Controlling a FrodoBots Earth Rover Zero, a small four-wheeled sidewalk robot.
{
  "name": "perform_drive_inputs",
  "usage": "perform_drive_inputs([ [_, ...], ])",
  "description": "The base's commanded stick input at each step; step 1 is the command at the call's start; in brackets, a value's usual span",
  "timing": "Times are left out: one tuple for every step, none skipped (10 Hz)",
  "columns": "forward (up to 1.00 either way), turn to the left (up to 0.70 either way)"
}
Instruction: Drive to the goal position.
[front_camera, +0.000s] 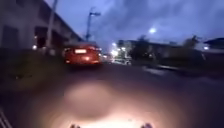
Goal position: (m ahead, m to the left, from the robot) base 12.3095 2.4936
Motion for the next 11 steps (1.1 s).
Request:
perform_drive_inputs([
  [0.50,0.00],
  [0.50,0.00],
  [0.50,0.00],
  [0.50,0.00],
  [0.50,0.00],
  [0.50,0.00],
  [0.50,0.00],
  [0.50,0.00],
  [0.50,0.00],
  [0.50,0.00],
  [0.50,0.00],
])
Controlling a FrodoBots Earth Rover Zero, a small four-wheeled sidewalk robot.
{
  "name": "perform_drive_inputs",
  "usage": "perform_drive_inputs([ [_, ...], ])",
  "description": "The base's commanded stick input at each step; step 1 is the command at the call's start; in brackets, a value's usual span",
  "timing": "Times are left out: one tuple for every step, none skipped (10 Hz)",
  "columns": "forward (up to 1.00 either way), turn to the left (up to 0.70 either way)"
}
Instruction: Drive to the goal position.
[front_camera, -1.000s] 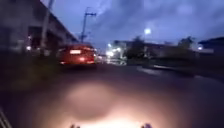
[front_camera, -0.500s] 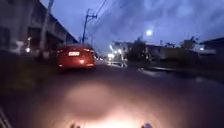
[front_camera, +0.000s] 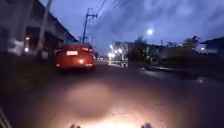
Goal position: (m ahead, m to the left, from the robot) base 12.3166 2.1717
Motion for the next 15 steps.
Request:
perform_drive_inputs([
  [0.50,0.00],
  [0.50,0.00],
  [0.50,0.00],
  [0.50,-0.50],
  [0.50,-0.42],
  [0.50,0.00],
  [0.50,0.00],
  [0.50,0.00],
  [0.50,0.00],
  [0.50,0.00],
  [0.50,0.00],
  [0.50,0.00],
  [0.50,0.00],
  [0.50,0.00],
  [0.50,0.00],
])
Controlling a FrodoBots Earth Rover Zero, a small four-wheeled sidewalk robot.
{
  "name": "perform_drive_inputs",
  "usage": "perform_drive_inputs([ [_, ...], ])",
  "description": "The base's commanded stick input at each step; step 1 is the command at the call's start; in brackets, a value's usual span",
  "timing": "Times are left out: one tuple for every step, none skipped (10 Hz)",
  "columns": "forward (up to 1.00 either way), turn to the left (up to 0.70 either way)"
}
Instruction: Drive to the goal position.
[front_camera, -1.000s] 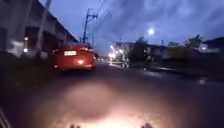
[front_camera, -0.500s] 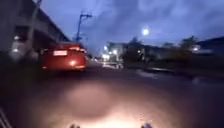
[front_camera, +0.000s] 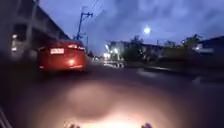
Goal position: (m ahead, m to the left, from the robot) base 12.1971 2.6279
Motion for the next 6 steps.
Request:
perform_drive_inputs([
  [0.50,0.00],
  [0.50,0.00],
  [0.50,0.00],
  [0.50,0.00],
  [0.50,0.00],
  [0.50,0.00],
])
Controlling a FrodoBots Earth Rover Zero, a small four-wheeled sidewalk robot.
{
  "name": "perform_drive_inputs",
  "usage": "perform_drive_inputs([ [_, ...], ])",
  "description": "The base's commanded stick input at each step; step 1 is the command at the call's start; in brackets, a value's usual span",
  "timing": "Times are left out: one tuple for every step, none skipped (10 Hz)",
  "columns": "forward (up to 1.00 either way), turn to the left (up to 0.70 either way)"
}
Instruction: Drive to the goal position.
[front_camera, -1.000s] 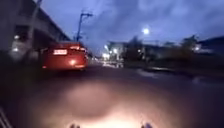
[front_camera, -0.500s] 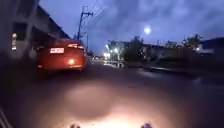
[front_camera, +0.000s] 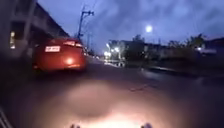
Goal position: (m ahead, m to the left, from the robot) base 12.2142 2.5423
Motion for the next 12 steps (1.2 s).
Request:
perform_drive_inputs([
  [0.50,0.00],
  [0.50,0.00],
  [0.50,0.00],
  [0.50,0.00],
  [0.50,0.00],
  [0.50,0.00],
  [0.50,0.00],
  [0.50,0.00],
  [0.50,0.00],
  [0.50,0.00],
  [0.50,0.00],
  [0.50,0.00],
])
